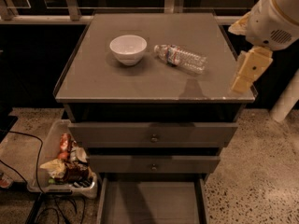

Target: Place water bottle into bottom drawer

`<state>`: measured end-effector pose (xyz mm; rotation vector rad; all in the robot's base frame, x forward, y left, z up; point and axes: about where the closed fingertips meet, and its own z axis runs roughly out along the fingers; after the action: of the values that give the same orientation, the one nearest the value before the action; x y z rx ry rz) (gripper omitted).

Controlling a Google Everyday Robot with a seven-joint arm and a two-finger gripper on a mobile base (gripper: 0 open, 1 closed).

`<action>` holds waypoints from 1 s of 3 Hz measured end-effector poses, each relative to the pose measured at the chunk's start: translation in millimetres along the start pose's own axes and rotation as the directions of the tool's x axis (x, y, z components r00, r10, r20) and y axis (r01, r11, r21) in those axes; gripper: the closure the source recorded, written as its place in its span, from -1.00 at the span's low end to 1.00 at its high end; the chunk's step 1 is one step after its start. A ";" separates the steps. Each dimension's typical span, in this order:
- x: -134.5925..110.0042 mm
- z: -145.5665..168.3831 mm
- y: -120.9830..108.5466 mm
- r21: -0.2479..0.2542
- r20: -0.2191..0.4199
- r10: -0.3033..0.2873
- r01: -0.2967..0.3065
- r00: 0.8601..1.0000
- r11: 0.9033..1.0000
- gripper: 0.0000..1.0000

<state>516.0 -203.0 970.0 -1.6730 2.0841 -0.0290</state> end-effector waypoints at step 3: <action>-11.8 29.4 -39.1 0.023 0.109 0.025 -0.028 0.994 0.999 -1.00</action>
Offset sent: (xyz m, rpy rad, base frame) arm 0.0223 0.0010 -0.0006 0.0430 -0.0176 -0.0085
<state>564.4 -194.3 959.4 -1.5958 2.0171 0.0438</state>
